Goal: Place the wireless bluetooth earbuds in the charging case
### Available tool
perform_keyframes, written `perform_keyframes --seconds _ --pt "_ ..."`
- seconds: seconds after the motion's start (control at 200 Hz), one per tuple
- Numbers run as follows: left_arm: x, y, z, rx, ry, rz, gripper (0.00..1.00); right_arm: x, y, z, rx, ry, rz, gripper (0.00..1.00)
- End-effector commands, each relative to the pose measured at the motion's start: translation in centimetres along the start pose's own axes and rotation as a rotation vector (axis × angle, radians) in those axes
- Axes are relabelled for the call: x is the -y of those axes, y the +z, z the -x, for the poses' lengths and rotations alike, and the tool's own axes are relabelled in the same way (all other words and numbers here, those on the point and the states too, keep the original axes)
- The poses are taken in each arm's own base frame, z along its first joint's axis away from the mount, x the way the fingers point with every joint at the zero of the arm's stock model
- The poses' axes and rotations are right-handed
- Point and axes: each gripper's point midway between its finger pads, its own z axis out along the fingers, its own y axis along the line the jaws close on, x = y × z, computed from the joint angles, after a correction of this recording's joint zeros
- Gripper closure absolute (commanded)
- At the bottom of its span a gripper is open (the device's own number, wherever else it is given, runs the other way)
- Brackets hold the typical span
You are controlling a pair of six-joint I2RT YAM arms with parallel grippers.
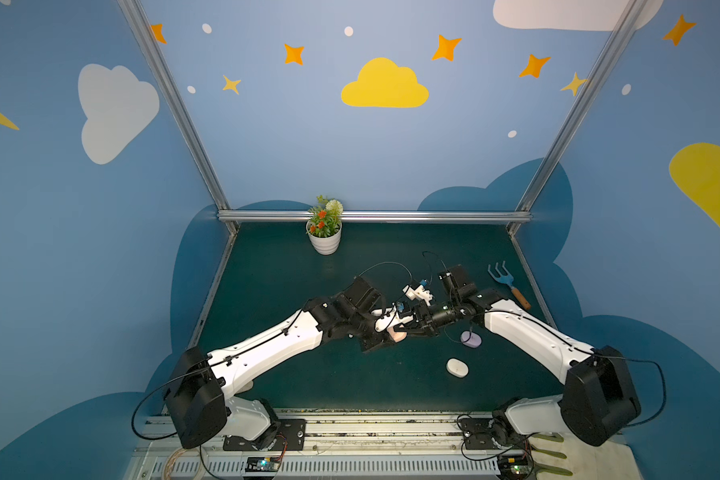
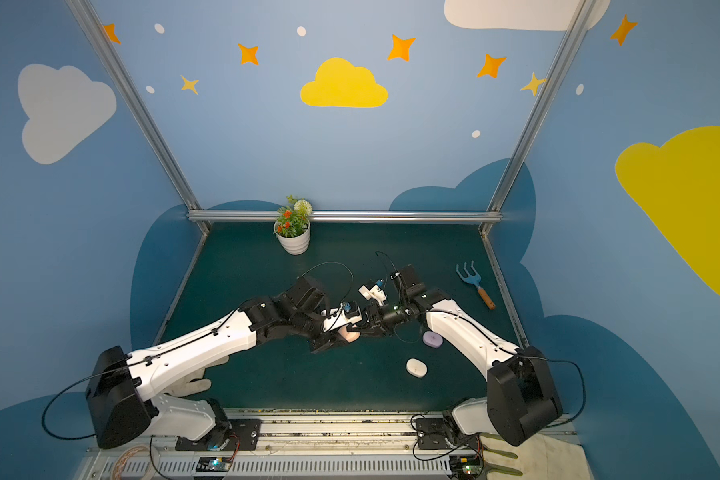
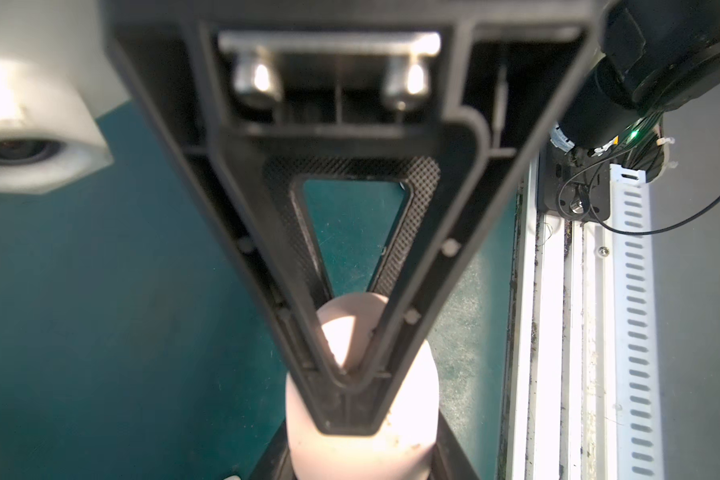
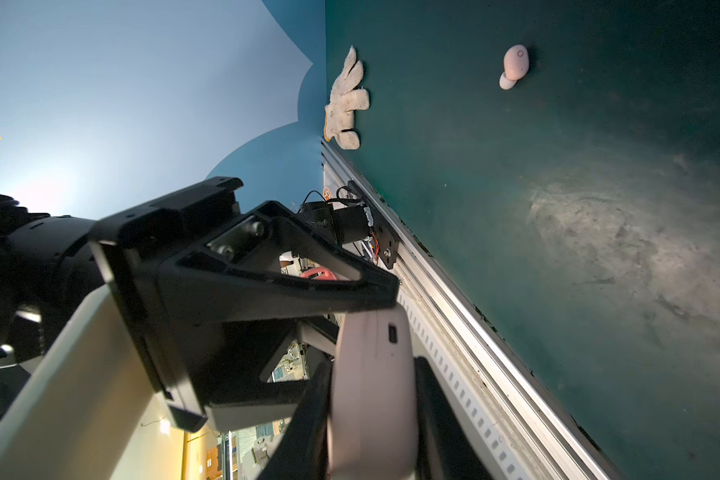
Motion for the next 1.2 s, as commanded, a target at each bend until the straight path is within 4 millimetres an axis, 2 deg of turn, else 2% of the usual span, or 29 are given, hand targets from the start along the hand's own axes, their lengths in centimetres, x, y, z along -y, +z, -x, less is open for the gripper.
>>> perform_keyframes --seconds 0.0,0.135,0.225,0.29,0.32,0.335,0.501,0.616,0.791,0.976,1.081,1.101,1.197 --pt "-0.5 0.3 -0.6 -0.023 0.003 0.023 0.64 -1.6 0.1 -0.4 -0.043 -0.025 0.048 0.80" --pt "-0.6 0.2 -0.6 -0.020 -0.003 0.037 0.45 -1.5 0.0 -0.3 -0.031 -0.025 0.036 0.82" --pt "-0.8 -0.1 -0.4 -0.015 -0.004 0.051 0.28 -1.5 -0.4 0.0 -0.006 -0.026 0.026 0.83" --pt "-0.9 -0.2 -0.4 -0.006 -0.005 0.064 0.14 -1.4 -0.8 0.4 0.020 -0.024 0.016 0.83" --pt "-1.0 -0.3 -0.4 -0.002 -0.011 0.072 0.03 -1.3 -1.1 0.5 0.034 -0.024 0.012 0.83" --pt "-1.0 -0.4 -0.3 0.003 -0.011 0.079 0.01 -1.3 -1.2 0.7 0.042 -0.024 0.008 0.83" --pt "-1.6 -1.5 0.4 0.077 -0.139 0.135 0.00 -0.1 -3.3 2.5 0.184 -0.016 -0.044 0.84" --pt "-2.0 -2.5 1.7 0.188 -0.334 0.151 0.00 0.2 -4.8 4.3 0.323 -0.019 -0.053 0.86" --pt "-3.1 -4.0 3.4 0.381 -0.680 0.145 0.00 0.4 -6.7 5.9 0.505 -0.028 -0.059 0.86" --pt "-5.0 -6.2 5.7 0.548 -0.925 0.096 0.00 -0.1 -8.9 7.3 0.700 -0.031 -0.037 0.86" --pt "-6.1 -6.7 6.8 0.632 -1.028 0.028 0.00 -1.3 -10.2 8.0 0.798 -0.052 0.004 0.88" --pt "-6.3 -6.7 7.0 0.647 -1.047 0.015 0.00 -0.7 -10.0 7.8 0.804 -0.039 0.005 0.87" --pt "-7.0 -6.8 7.6 0.695 -1.113 -0.038 0.00 -1.8 -10.5 8.2 0.861 -0.066 0.061 0.88"
